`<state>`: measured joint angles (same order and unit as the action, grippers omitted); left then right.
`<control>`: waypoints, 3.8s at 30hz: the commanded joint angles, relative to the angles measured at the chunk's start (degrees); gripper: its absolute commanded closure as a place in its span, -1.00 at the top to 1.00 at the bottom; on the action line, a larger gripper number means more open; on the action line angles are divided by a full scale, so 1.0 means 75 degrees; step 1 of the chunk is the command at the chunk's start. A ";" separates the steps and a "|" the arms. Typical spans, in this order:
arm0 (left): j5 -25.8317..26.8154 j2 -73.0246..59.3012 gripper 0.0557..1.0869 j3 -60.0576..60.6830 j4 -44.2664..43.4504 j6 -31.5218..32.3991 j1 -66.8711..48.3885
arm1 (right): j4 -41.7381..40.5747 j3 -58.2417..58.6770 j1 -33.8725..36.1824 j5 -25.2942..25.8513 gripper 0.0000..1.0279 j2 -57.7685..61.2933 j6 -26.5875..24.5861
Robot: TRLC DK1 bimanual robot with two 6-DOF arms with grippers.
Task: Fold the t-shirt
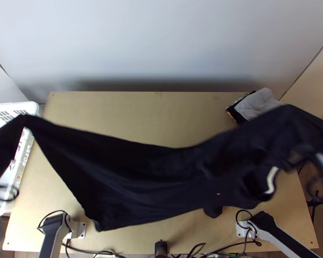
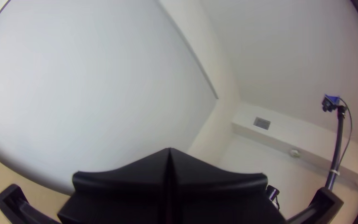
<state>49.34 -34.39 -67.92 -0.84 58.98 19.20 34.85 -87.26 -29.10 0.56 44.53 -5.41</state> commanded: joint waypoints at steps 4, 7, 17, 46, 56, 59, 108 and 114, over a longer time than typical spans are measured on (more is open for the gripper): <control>-0.0497 -0.2293 -0.93 0.0326 -0.0673 -0.0235 -0.0416 | -0.2104 0.1405 -0.0010 -0.0039 -0.95 0.1234 -0.0087; -0.0497 -0.2375 -0.93 0.0103 -0.0661 -0.0434 -0.0474 | -0.1951 0.0866 -0.0186 -0.0039 -0.95 0.1269 0.0194; -0.0239 -0.0114 -0.93 -0.0366 -0.0251 -0.0376 -0.0533 | 0.0756 -0.2310 -0.0432 -0.0027 -0.95 0.1011 0.0780; -0.0063 -0.0500 -0.93 0.1357 -0.0860 -0.0470 -0.0580 | 0.0345 0.0702 -0.0514 -0.0039 -0.95 0.0332 0.0850; -0.1973 -0.2645 -0.93 0.2622 -0.1482 -0.2743 -0.2923 | -0.2116 0.3971 -0.0198 -0.0426 -0.95 0.0800 0.1436; -0.2138 -0.3430 -0.93 0.2658 -0.1880 -0.2884 -0.3193 | -0.2690 0.4346 0.0482 -0.1024 -0.95 0.1340 0.1612; -0.2653 -1.0578 -0.93 -0.0588 -0.2782 -0.3915 -0.1693 | -0.6053 0.2670 0.3013 -0.1680 -0.95 0.8136 0.1389; -0.2641 -1.0719 -0.93 -0.0624 -0.2642 -0.3962 -0.1576 | -0.6053 0.2612 0.3013 -0.1680 -0.95 0.8195 0.1389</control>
<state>29.45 -112.97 -72.01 -21.61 30.06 5.96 -10.46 -66.81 -6.83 -12.08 104.66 5.13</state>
